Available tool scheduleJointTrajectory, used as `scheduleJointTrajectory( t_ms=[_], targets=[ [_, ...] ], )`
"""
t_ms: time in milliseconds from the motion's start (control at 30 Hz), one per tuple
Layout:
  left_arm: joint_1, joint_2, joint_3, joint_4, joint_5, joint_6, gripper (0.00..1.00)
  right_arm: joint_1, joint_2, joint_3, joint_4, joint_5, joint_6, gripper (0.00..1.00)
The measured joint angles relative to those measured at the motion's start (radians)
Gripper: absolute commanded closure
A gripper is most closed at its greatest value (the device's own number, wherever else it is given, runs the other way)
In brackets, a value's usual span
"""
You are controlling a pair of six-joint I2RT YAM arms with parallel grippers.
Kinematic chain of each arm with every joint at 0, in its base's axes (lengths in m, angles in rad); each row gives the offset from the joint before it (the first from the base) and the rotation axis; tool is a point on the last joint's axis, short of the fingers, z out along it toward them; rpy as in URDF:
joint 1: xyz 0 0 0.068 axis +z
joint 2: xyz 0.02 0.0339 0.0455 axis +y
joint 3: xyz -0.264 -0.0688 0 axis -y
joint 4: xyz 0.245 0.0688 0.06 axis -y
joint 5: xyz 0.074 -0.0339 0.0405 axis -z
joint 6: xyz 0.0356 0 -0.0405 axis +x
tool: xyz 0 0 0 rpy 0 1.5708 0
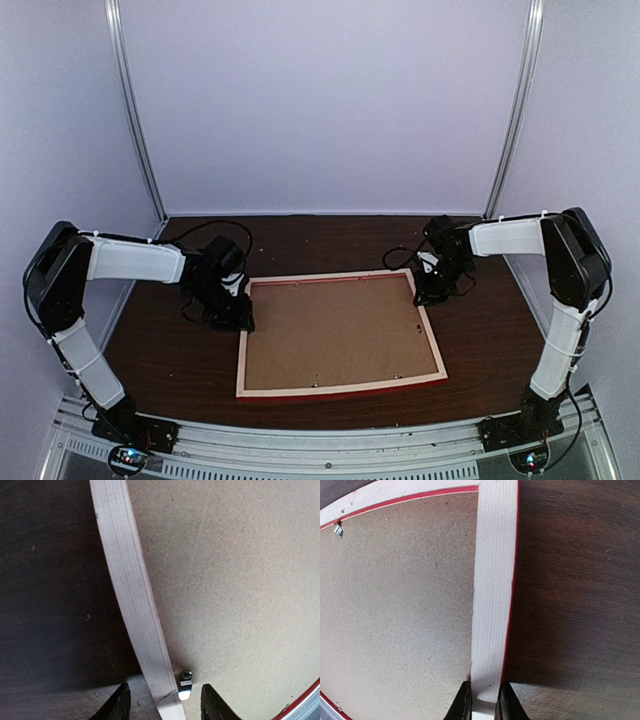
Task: Put the photo into the frame
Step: Press the fastener onto the backboard.
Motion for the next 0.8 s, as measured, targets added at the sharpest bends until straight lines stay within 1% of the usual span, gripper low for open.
scheduleJointTrajectory(
  t_ms=[400, 800],
  targets=[
    [0.004, -0.003, -0.013, -0.005, -0.005, 0.001, 0.62, 0.0, 0.0, 0.0, 0.0, 0.0, 0.0, 0.92],
    [0.003, 0.006, -0.011, -0.007, -0.011, 0.031, 0.64, 0.0, 0.0, 0.0, 0.0, 0.0, 0.0, 0.92]
  ],
)
